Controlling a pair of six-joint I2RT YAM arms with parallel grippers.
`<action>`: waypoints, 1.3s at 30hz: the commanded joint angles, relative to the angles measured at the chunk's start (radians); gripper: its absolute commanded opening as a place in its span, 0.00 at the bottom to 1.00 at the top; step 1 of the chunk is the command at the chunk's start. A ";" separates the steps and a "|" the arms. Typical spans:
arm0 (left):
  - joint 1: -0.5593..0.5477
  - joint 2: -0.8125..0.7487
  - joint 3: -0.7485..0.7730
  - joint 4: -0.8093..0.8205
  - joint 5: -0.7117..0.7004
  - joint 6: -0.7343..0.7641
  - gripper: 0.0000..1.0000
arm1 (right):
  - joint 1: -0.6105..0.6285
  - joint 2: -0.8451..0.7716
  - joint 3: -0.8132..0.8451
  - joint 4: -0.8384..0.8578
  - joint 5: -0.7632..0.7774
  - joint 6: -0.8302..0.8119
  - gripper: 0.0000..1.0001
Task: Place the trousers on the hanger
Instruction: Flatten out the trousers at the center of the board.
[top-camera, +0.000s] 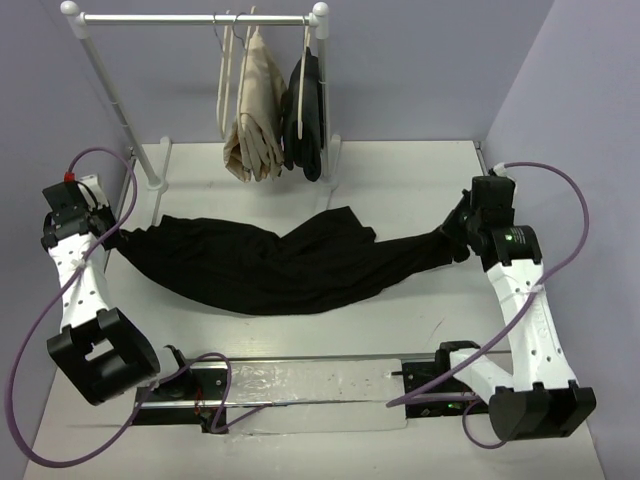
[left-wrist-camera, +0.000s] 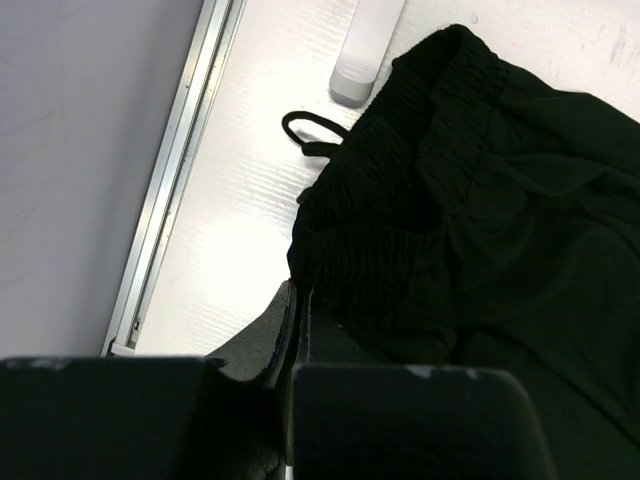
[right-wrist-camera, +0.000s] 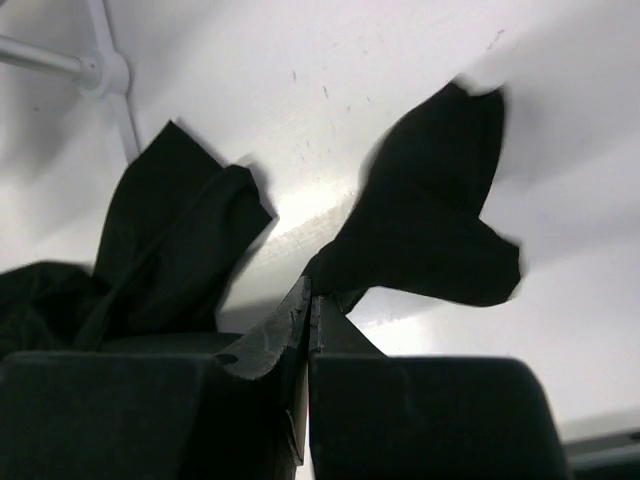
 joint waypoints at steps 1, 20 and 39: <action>0.007 0.006 0.065 0.071 0.017 -0.001 0.00 | 0.055 0.028 0.082 -0.117 0.024 -0.008 0.00; 0.008 0.011 -0.001 0.116 0.083 -0.043 0.00 | 0.074 0.947 0.796 -0.094 0.045 -0.124 0.75; 0.007 0.026 -0.018 0.125 0.115 -0.055 0.00 | -0.366 0.615 -0.050 0.297 -0.119 -0.003 0.70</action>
